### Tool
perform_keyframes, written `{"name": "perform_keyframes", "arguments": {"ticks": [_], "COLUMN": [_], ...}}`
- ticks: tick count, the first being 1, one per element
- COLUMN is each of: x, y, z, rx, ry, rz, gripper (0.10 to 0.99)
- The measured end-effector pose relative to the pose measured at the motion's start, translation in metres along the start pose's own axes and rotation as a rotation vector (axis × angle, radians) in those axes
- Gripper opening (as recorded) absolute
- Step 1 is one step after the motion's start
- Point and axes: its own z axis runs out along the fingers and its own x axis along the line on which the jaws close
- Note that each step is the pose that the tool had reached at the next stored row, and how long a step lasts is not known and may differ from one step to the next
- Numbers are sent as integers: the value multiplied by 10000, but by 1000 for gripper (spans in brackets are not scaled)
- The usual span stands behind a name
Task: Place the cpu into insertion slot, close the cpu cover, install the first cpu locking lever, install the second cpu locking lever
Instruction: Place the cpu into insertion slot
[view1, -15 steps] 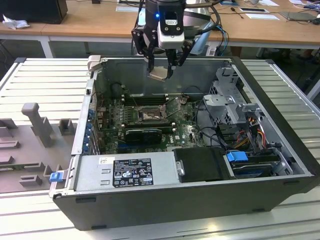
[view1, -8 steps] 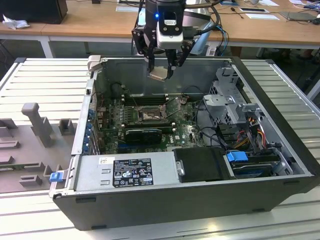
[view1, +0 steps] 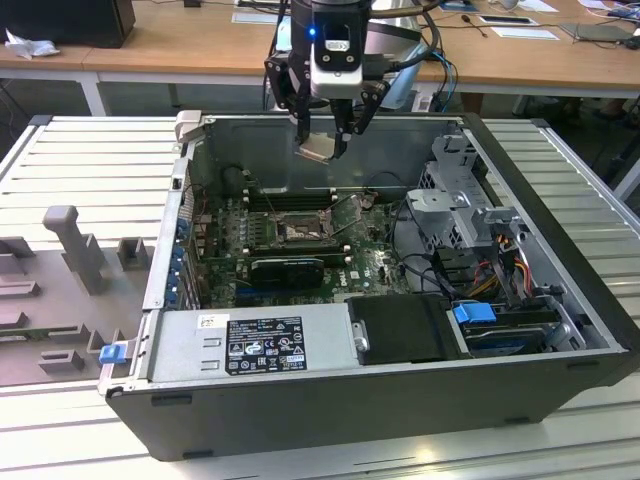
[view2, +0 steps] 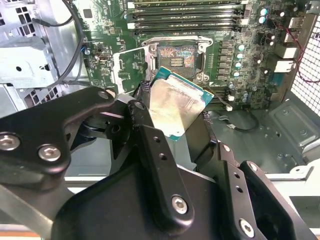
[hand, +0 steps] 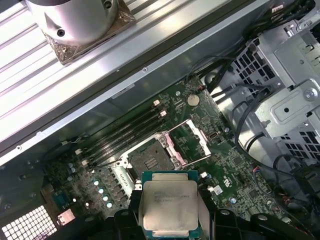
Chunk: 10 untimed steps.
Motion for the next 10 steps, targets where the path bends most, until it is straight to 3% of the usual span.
{"name": "perform_keyframes", "arguments": {"ticks": [10], "x": [0], "y": [0], "z": [3], "rx": [-7], "ry": [-40], "rz": [442], "gripper": [525]}}
